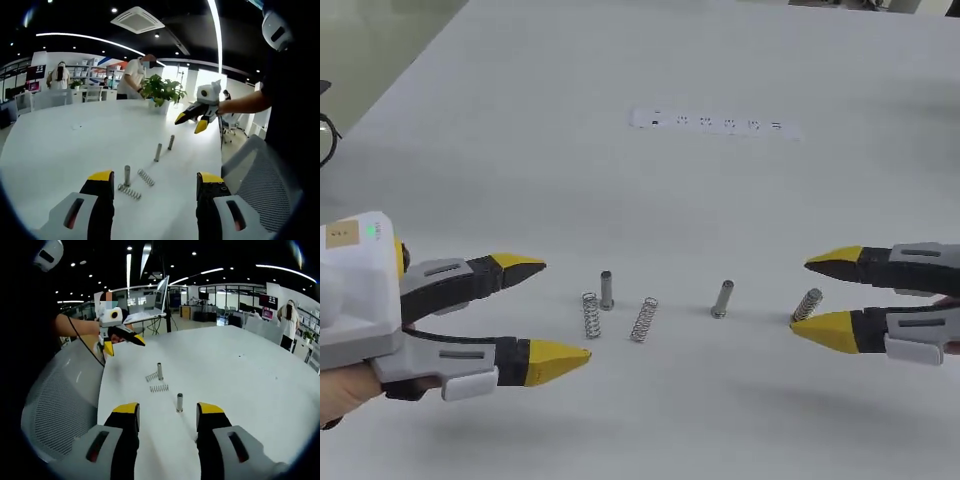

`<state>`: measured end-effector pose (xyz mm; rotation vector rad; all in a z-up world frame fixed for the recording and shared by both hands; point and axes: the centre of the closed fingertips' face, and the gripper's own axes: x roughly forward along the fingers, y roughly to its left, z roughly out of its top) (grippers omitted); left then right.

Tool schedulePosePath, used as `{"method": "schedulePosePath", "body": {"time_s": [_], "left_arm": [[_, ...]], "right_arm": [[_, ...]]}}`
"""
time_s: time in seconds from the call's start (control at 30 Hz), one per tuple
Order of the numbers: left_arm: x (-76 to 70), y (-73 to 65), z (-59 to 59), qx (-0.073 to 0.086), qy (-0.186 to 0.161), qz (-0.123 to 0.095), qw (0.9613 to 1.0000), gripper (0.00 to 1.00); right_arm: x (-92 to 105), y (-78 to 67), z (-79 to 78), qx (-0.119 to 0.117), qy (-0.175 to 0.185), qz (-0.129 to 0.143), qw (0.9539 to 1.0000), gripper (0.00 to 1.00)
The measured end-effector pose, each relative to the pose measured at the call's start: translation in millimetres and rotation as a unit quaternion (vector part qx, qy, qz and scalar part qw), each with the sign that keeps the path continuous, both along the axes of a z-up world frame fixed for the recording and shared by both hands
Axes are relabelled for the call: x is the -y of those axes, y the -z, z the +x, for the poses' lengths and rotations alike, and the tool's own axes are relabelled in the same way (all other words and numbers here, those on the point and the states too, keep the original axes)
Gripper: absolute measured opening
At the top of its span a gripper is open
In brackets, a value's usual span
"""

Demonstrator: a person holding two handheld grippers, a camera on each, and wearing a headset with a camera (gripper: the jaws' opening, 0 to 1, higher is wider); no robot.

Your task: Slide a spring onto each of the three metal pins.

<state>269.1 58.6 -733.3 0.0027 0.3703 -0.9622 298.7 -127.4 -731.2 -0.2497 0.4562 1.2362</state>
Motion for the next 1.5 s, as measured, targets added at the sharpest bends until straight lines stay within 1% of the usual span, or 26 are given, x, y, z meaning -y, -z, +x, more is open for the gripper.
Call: {"method": "schedulePosePath", "body": {"time_s": [0.07,0.13,0.17,0.23,0.3,0.4,0.43,0.5,0.57,0.6,0.67,0.73,0.8,0.87,0.97,1.0,1.03,1.1,1.17,1.23,1.37,1.4,1.43,1.47,1.5], "left_arm": [[-1.7,3.9,0.2,0.0,-0.002,0.011,0.9999,0.62],[-2.0,4.3,-0.4,-0.004,-0.003,0.008,1.0,0.62],[-2.5,3.9,-0.2,-0.003,-0.005,0.008,1.0,0.62],[-2.6,2.6,-0.4,-0.004,-0.006,0.005,1.0,0.62],[-2.7,0.8,-0.3,-0.002,-0.007,0.003,1.0,0.62],[-3.2,0.4,-1.2,-0.002,-0.007,0.002,1.0,0.63],[-3.1,0.9,-2.3,-0.005,-0.006,0.001,1.0,0.62],[-4.0,1.6,-3.0,-0.003,-0.007,0.006,1.0,0.62],[-3.8,1.7,-4.6,-0.006,-0.006,0.005,1.0,0.62],[-3.8,1.7,-4.8,-0.005,-0.006,0.006,1.0,0.62],[-3.5,2.8,-5.8,-0.007,-0.003,0.007,0.9999,0.62],[-3.4,3.1,-5.5,-0.006,-0.004,0.007,0.9999,0.62],[-3.0,2.8,-5.5,-0.005,-0.005,0.007,0.9999,0.62],[-2.5,2.6,-6.2,-0.007,-0.005,0.004,1.0,0.62],[-2.6,3.3,-8.4,-0.009,-0.005,0.005,0.9999,0.62],[-2.9,3.3,-9.0,-0.009,-0.007,0.005,0.9999,0.61],[-3.4,3.5,-9.4,-0.01,-0.009,0.005,0.9999,0.61],[-3.8,3.3,-11.3,-0.011,-0.009,0.004,0.9999,0.61],[-5.1,1.6,-12.8,-0.012,-0.011,0.002,0.9999,0.61],[-6.5,0.7,-12.8,-0.014,-0.014,0.0,0.9998,0.62],[-8.6,-0.3,-12.5,-0.011,-0.016,0.003,0.9998,0.61],[-8.7,0.1,-12.6,-0.011,-0.016,0.004,0.9998,0.61],[-8.4,0.6,-12.7,-0.012,-0.015,0.004,0.9998,0.61],[-8.0,0.4,-12.5,-0.011,-0.016,0.003,0.9998,0.61],[-6.8,0.7,-13.2,-0.012,-0.013,0.004,0.9998,0.6]], "right_arm": [[1.4,-1.1,-2.1,-0.003,0.006,0.007,1.0,0.44],[3.5,-0.4,-4.8,-0.003,0.012,0.01,0.9999,0.44],[4.2,-0.5,-5.3,-0.005,0.018,0.016,0.9997,0.44],[4.9,1.7,-10.5,-0.014,0.023,0.024,0.9993,0.43],[5.2,6.9,-16.8,-0.018,0.025,0.025,0.9992,0.43],[5.7,16.5,-26.0,-0.033,0.028,0.024,0.9988,0.43],[7.1,20.6,-28.4,-0.037,0.03,0.018,0.9987,0.43],[8.5,22.3,-30.9,-0.041,0.034,0.019,0.9984,0.43],[9.5,22.1,-32.0,-0.044,0.039,0.021,0.9981,0.43],[10.0,22.3,-32.3,-0.046,0.041,0.021,0.9979,0.43],[11.1,22.8,-32.3,-0.047,0.044,0.015,0.9978,0.42],[11.7,24.5,-32.3,-0.058,0.052,0.004,0.997,0.42],[10.6,25.6,-31.9,-0.061,0.059,-0.004,0.9964,0.4],[8.7,29.9,-36.1,-0.078,0.059,-0.021,0.995,0.37],[3.1,34.5,-39.7,-0.081,0.054,-0.04,0.9945,0.36],[0.8,37.0,-42.6,-0.088,0.049,-0.049,0.9937,0.37],[-1.4,38.3,-45.2,-0.096,0.045,-0.052,0.993,0.36],[-6.3,38.5,-46.1,-0.093,0.043,-0.054,0.9933,0.34],[-10.3,37.5,-47.6,-0.097,0.037,-0.056,0.993,0.34],[-12.9,35.0,-46.2,-0.1,0.038,-0.051,0.993,0.34],[-18.9,29.6,-39.5,-0.103,0.044,-0.052,0.9923,0.32],[-21.8,28.7,-39.2,-0.112,0.047,-0.054,0.9911,0.33],[-23.8,28.4,-37.2,-0.114,0.054,-0.06,0.9901,0.33],[-26.1,27.2,-37.1,-0.115,0.053,-0.06,0.9902,0.33],[-28.9,26.1,-36.8,-0.121,0.059,-0.06,0.9891,0.33]]}}
